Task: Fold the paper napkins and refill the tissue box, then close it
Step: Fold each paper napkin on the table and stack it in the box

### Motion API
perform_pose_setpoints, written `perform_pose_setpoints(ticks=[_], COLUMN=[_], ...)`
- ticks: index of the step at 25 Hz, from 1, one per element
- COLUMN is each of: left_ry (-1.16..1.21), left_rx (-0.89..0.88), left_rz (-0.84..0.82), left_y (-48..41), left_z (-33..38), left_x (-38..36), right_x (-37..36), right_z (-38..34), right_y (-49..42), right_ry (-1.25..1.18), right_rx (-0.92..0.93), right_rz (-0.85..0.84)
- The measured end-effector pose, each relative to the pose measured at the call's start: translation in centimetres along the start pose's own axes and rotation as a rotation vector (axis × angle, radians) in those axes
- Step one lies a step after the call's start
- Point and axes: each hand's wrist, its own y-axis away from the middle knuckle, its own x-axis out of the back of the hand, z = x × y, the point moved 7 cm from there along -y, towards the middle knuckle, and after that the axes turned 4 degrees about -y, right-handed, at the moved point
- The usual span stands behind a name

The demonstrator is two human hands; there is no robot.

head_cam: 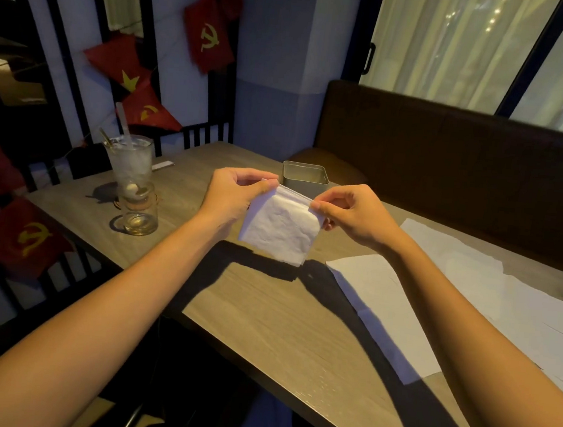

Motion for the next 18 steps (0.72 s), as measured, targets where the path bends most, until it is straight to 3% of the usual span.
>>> perform_pose_setpoints(ticks=[11,16,18], left_ry=[0.032,0.089,0.104], left_rx=[-0.116,0.087,0.049], left_rz=[0.042,0.028,0.083], left_y=[-0.2,-2.9,-4.2], left_z=[2.0,-2.6,-4.0], left_x=[-3.4,-4.1,-4.2], right_x=[0.2,1.2,1.7], right_z=[3.7,5.4,6.6], right_y=[0.9,-0.9,-2.0], right_ry=[-0.299,-0.334,-0.313], right_rx=[-0.118,-0.130,-0.165], right_rz=[0.011,0.126,0.163])
